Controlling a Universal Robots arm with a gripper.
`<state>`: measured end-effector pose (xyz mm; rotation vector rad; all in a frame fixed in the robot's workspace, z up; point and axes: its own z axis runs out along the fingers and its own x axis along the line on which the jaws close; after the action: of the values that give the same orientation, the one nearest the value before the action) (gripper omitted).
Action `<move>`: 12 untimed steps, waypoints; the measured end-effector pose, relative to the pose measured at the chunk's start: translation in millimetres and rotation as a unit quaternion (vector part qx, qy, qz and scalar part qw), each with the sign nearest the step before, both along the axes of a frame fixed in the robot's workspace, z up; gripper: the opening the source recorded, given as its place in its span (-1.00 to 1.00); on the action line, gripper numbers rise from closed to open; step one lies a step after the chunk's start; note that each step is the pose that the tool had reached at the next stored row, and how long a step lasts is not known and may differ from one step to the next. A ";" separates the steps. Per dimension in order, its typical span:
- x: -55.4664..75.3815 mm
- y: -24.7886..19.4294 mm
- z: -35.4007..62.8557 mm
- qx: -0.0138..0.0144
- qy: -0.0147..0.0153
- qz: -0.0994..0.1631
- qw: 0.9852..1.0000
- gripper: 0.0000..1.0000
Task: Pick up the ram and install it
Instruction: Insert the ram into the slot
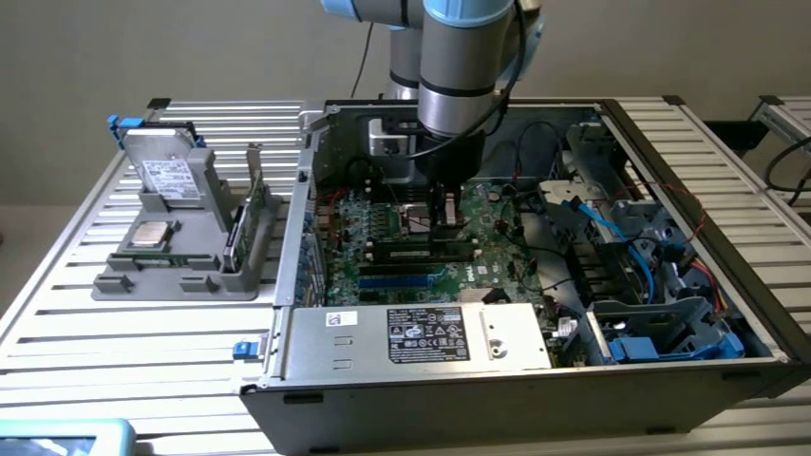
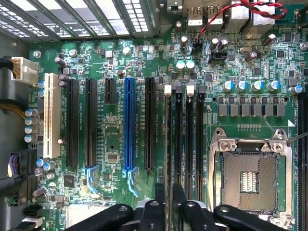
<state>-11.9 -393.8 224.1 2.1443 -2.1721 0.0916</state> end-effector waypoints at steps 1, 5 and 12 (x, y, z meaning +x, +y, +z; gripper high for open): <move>0.0 0.0 0.0 0.000 0.000 0.000 1.000 -0.59; 0.3 0.0 3.0 0.000 0.000 0.000 1.000 -0.46; 9.7 0.0 17.9 0.000 0.000 0.000 1.000 -0.46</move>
<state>-2.2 -393.8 242.0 2.1445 -2.1720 0.0917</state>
